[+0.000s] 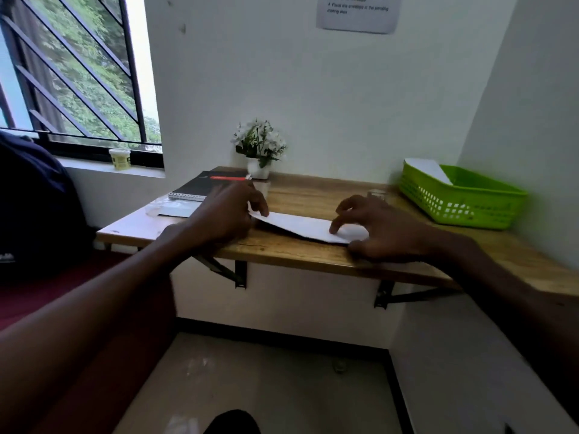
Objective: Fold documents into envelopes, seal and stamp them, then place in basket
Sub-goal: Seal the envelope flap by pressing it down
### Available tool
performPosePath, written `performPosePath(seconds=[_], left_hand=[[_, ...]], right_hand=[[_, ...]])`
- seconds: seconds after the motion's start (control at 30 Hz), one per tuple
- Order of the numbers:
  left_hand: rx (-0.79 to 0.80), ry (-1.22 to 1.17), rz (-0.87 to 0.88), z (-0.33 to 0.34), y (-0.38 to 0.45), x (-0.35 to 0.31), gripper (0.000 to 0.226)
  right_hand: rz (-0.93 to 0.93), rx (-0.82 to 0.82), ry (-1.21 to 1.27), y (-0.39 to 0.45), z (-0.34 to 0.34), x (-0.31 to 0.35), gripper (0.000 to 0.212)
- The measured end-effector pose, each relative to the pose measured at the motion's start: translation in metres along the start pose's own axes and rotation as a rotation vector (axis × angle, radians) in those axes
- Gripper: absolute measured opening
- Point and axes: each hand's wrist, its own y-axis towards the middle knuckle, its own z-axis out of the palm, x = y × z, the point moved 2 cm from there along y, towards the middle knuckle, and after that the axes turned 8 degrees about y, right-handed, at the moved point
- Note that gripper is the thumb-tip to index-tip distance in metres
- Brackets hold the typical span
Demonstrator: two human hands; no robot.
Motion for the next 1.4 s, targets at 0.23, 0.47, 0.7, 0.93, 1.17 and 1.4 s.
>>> performPosePath(seconds=[0.23, 0.47, 0.7, 0.93, 1.17, 1.4], left_hand=[[-0.061, -0.073, -0.008, -0.019, 0.014, -0.022, 0.053], [0.461, 0.104, -0.050, 0.025, 0.020, -0.056, 0.041], [0.555, 0.208, -0.054, 0.041, 0.020, -0.051, 0.060], [0.562, 0.215, -0.025, 0.038, 0.018, -0.050, 0.061], [0.413, 0.137, 0.043, 0.033, 0.007, -0.053, 0.060], [0.497, 0.133, 0.032, 0.037, 0.015, -0.054, 0.058]], right_hand=[[0.006, -0.155, 0.166, 0.013, -0.007, 0.012, 0.038], [0.104, 0.031, 0.065, 0.058, 0.045, 0.039, 0.047], [0.154, 0.112, -0.006, 0.059, 0.057, 0.018, 0.061], [0.280, 0.127, -0.034, 0.018, 0.037, -0.028, 0.060], [0.360, 0.087, -0.137, 0.006, 0.031, -0.028, 0.061], [0.171, 0.081, -0.007, 0.063, 0.053, 0.029, 0.059]])
